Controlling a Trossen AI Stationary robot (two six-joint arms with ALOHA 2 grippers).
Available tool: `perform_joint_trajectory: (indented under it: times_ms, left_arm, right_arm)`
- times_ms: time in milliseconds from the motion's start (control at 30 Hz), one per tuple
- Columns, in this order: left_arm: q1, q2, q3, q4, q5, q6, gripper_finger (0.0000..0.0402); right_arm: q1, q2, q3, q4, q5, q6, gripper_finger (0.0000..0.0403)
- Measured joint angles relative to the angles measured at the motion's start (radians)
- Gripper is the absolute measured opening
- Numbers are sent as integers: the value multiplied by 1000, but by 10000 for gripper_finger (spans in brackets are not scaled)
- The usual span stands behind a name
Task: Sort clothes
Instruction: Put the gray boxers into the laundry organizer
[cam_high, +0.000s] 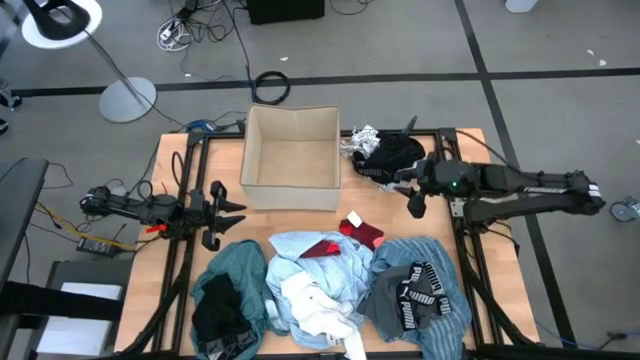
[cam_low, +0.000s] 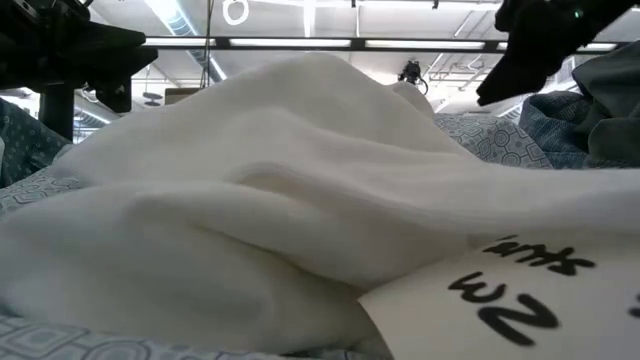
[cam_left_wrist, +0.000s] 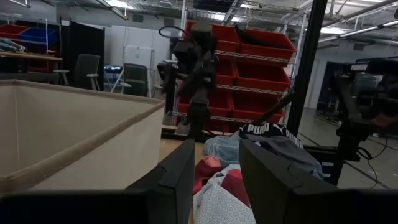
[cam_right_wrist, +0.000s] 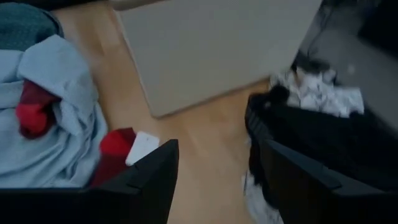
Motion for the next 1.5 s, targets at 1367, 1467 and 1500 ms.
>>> perform_joint_trajectory:
  times_ms: [1367, 1467, 1500]
  left_arm:
    - [0, 0, 0, 0, 0, 0, 131]
    - [0, 0, 0, 0, 0, 0, 131]
    - [0, 0, 0, 0, 0, 0, 131]
  right_arm:
    - [649, 323, 257, -498, -172, 706, 229]
    - [649, 323, 257, -513, -189, 706, 229]
    - [649, 323, 257, -518, -194, 706, 229]
